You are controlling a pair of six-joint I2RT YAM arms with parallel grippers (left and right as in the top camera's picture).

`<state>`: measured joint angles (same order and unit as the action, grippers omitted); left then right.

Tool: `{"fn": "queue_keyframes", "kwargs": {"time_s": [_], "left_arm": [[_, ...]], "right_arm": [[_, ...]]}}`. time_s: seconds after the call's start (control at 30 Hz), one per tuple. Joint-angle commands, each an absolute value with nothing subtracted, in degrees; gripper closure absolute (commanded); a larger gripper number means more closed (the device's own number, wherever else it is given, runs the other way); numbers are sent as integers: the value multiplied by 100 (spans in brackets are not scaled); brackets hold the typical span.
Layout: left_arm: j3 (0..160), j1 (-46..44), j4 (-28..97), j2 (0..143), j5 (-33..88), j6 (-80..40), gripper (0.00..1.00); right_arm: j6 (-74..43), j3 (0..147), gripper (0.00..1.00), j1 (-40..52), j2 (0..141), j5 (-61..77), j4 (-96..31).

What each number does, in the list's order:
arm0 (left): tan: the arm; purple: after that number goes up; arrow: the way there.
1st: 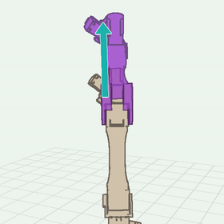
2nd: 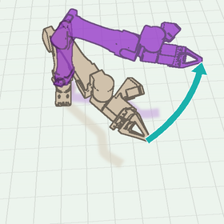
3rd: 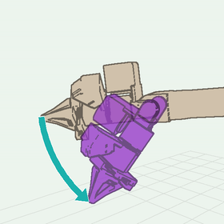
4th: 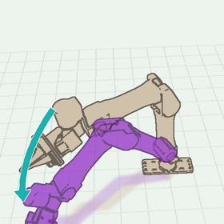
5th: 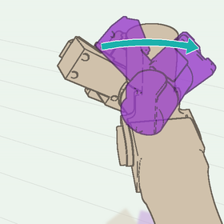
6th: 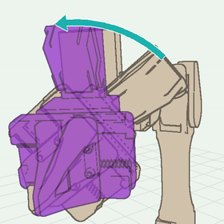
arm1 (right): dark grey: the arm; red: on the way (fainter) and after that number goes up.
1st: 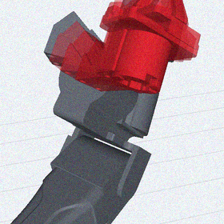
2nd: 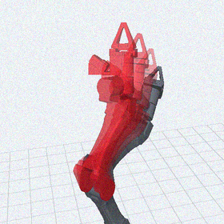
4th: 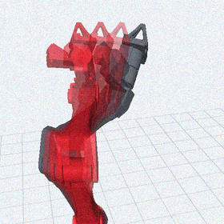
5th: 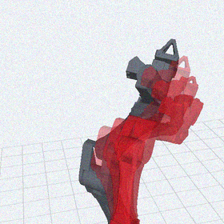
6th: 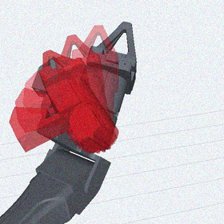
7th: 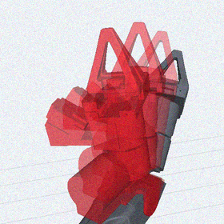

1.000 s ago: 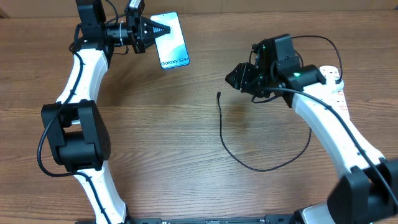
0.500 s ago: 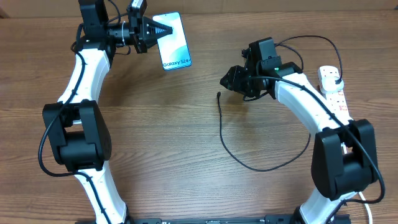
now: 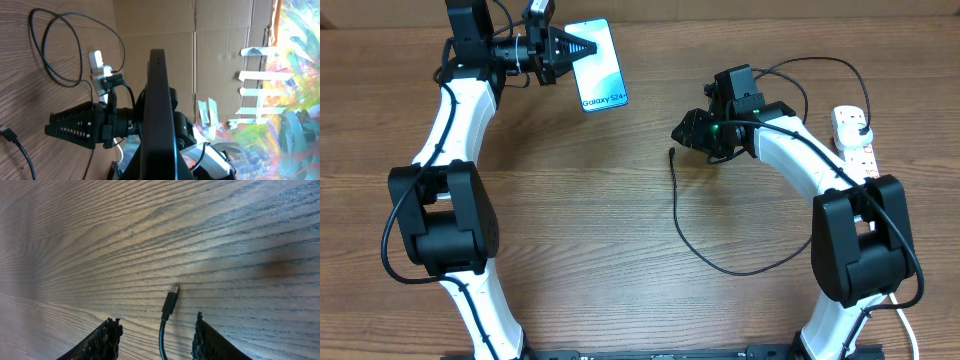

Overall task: Plug charger to phone and switch on socket
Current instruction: 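Lower the right gripper onto the black cable's USB-C end and grasp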

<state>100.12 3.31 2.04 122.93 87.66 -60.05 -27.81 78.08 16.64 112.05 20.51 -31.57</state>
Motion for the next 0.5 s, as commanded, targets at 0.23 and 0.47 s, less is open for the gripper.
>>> {"fn": "queue_keyframes", "kwargs": {"time_s": [0.23,0.47], "left_arm": [[10060,287,174,12250,8812,-6093,96],[10060,287,233,12250,8816,-6134,96]], "right_arm": [[-2893,7909,58,1647,11574,2069,-3046],[-2947,7909,58,1651,11657,2069,-2995]]}}
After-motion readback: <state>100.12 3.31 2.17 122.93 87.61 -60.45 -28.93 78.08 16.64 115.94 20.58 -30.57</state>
